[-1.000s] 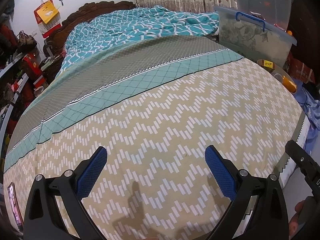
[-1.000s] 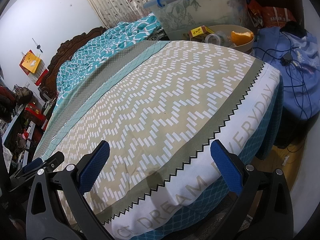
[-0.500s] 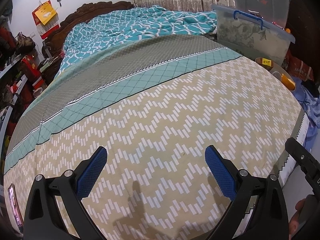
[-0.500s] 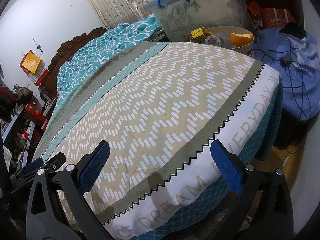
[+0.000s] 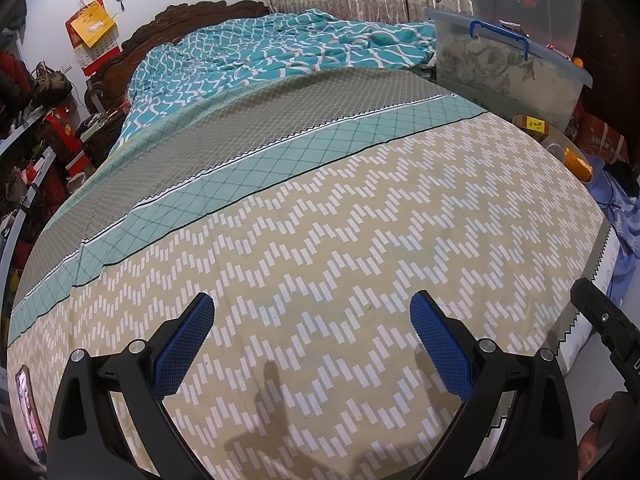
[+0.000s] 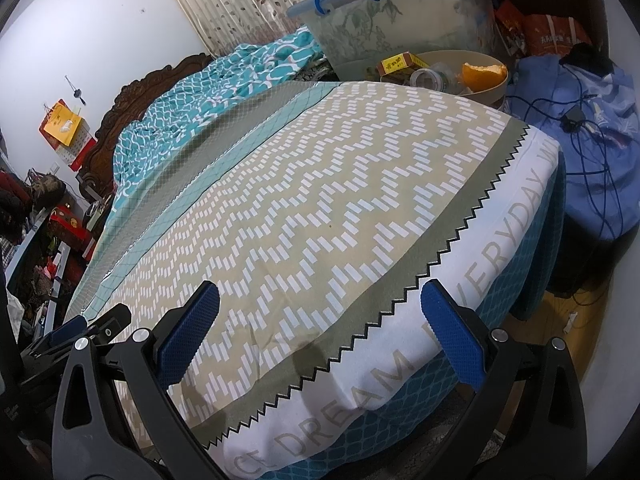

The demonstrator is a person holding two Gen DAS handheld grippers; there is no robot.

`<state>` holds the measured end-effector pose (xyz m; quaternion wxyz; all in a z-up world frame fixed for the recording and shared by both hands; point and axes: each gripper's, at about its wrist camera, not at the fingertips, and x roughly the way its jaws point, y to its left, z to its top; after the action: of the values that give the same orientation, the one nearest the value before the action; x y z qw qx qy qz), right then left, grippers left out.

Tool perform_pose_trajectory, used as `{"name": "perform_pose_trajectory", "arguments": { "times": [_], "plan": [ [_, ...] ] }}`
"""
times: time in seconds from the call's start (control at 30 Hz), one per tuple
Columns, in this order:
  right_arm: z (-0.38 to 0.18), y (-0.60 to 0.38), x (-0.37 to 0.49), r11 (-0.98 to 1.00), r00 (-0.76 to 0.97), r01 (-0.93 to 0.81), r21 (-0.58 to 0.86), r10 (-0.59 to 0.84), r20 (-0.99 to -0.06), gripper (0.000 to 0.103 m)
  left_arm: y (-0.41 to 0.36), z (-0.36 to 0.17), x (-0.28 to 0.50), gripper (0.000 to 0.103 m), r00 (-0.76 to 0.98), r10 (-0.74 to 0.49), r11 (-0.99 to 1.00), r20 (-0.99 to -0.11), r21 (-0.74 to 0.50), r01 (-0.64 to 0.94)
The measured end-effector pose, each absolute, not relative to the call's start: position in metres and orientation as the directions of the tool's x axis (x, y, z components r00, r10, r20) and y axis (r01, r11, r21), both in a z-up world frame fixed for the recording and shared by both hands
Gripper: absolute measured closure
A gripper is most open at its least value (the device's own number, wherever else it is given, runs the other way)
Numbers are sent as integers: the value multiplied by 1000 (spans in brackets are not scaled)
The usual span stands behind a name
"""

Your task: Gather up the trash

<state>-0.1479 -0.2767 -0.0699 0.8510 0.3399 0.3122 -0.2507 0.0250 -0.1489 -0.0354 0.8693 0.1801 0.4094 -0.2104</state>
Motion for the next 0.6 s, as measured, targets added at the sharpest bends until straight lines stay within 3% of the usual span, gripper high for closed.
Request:
{"name": "perform_pose_trajectory", "arguments": {
  "times": [0.6],
  "plan": [
    [-72, -277, -148, 643, 678, 639, 422, -213, -703, 3, -147, -36, 26, 9, 578, -215, 849, -788, 142, 510]
  ]
}}
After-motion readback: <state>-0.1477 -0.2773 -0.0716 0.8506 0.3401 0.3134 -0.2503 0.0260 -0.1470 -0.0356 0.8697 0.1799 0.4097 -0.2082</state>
